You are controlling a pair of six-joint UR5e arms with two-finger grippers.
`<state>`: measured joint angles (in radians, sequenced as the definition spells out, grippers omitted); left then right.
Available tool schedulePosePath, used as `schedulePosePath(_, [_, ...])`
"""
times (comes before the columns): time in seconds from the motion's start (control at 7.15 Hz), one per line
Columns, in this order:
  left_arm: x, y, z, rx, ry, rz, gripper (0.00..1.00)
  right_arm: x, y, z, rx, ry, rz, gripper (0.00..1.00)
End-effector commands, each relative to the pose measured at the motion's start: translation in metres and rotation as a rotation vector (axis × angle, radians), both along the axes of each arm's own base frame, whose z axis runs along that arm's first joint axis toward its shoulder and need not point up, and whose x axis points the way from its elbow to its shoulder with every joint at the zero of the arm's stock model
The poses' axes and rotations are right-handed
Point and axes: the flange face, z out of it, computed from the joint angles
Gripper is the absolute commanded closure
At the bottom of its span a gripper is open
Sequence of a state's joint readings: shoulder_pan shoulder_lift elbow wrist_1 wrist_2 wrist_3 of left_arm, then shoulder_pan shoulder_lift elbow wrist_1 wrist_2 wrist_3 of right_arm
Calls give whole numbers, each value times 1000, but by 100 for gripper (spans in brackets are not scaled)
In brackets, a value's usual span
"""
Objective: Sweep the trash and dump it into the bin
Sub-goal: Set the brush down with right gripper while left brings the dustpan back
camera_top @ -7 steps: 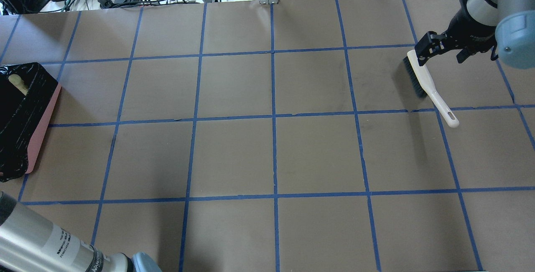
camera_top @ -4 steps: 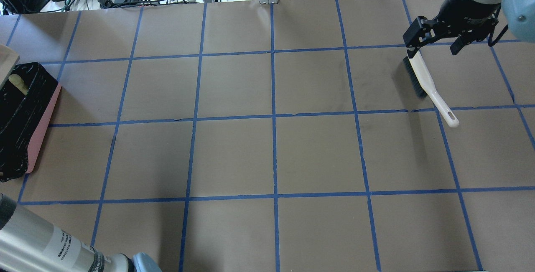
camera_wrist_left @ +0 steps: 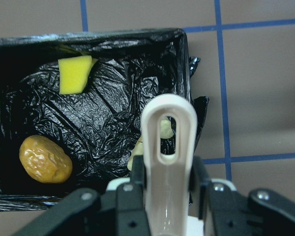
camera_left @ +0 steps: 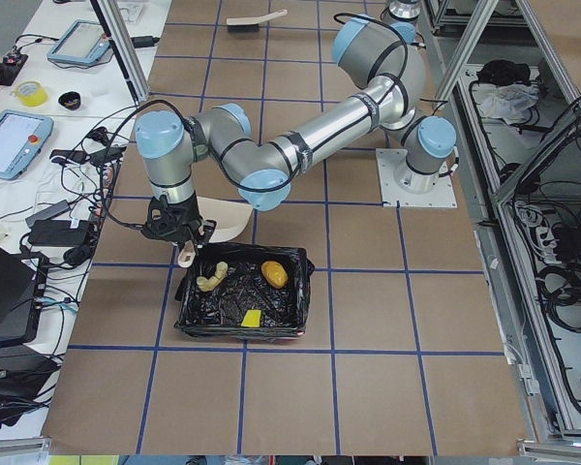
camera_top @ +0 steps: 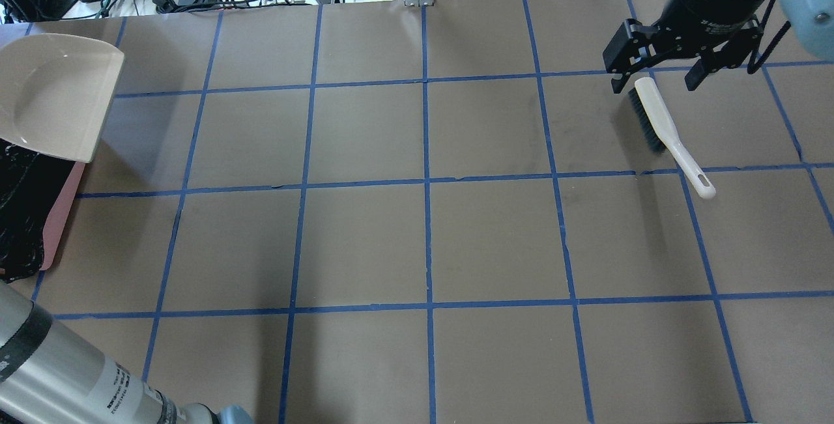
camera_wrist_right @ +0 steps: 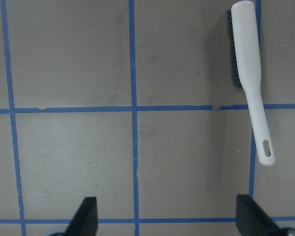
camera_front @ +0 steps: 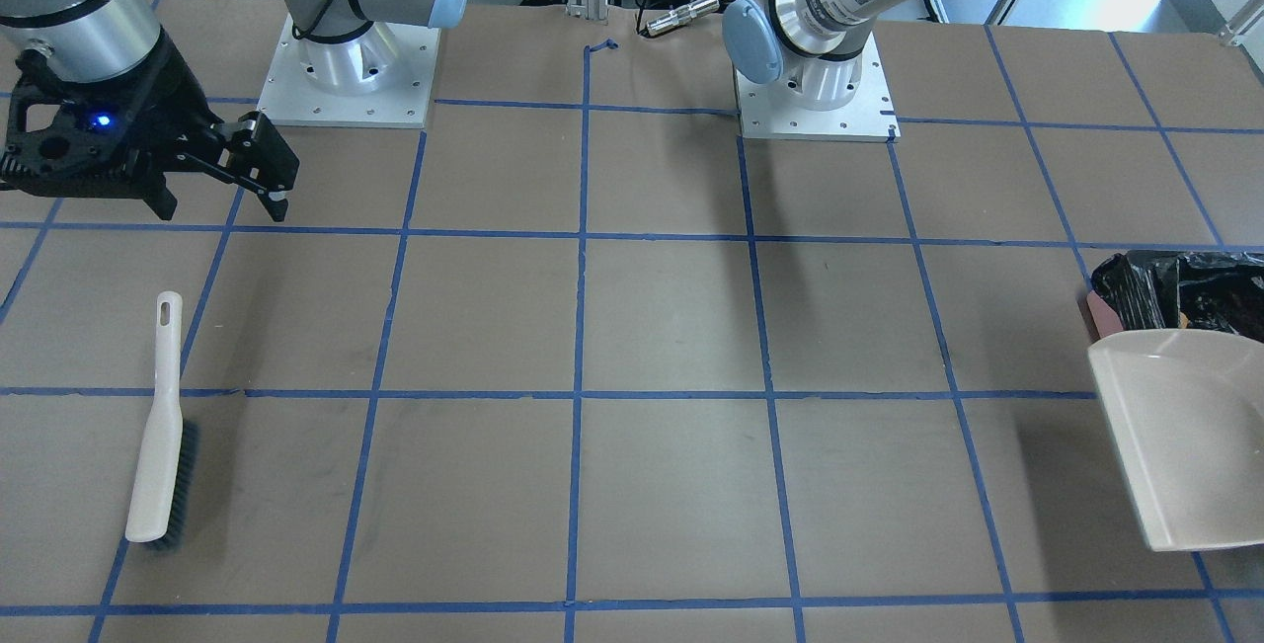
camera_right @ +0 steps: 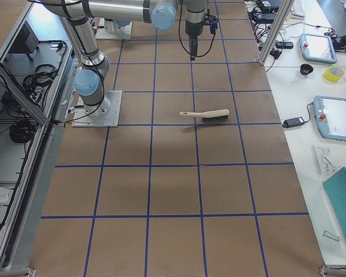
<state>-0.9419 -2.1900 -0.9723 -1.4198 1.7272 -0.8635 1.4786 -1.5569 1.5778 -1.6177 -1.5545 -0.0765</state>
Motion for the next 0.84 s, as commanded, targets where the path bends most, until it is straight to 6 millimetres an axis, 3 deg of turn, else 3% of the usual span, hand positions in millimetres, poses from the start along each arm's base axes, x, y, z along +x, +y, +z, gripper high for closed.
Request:
schedulePosePath(0.0, [-90,-36,-45,4,85,57,100,34,7,-5,14,-5,-38,0])
schedulePosePath(0.14, [-112,-46,-72,-39,108,92,100,44,9,-6,14,-5,-24,0])
schedulePosePath(0.28, [-151,-55,-93,-60,97,57,100,45,9,-9,22,-3,-23,0])
schedulePosePath(0.42, [-175,-54,-113,-33,110,53,100,46,10,-8,22,-3,-21,0])
schedulePosePath(0.7, [-207,-60,-130,1,127,26,100,46,10,-8,20,-2,-21,0])
